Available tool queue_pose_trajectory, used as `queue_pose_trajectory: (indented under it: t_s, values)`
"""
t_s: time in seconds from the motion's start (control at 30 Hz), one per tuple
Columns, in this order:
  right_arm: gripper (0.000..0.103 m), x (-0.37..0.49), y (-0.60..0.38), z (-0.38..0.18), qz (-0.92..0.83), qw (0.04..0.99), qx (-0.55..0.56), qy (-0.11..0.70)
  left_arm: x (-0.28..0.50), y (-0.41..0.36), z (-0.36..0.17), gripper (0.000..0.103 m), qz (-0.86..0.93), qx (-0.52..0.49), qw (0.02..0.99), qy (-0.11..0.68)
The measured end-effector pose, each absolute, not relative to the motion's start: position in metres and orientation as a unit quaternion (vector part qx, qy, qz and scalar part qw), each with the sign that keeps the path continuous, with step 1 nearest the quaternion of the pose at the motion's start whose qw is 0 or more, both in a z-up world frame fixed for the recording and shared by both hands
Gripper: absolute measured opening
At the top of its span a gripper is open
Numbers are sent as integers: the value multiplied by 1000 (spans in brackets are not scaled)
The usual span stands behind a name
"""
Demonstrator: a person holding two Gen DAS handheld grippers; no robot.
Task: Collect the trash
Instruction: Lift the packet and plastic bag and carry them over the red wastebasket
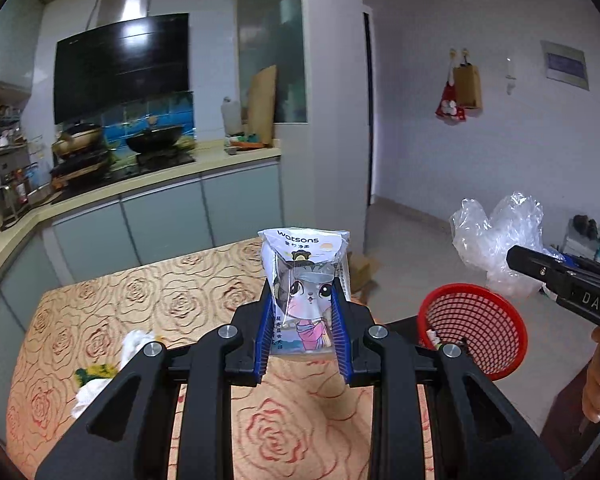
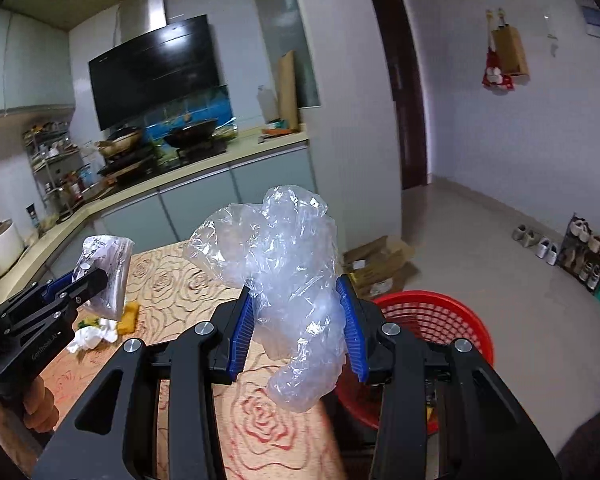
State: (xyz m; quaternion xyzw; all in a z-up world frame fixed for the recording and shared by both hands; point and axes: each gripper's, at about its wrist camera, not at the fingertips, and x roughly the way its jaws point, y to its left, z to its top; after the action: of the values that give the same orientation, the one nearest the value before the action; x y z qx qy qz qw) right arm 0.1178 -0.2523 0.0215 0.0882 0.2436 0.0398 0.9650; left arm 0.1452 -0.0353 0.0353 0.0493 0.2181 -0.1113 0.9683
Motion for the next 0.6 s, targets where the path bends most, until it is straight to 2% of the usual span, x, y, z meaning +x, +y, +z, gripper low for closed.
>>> queue_pose_trajectory:
  t_s: [0.6]
  values:
    - [39, 110, -327, -1, -62, 958, 101, 262, 186, -141, 12, 25, -223, 67, 941, 247]
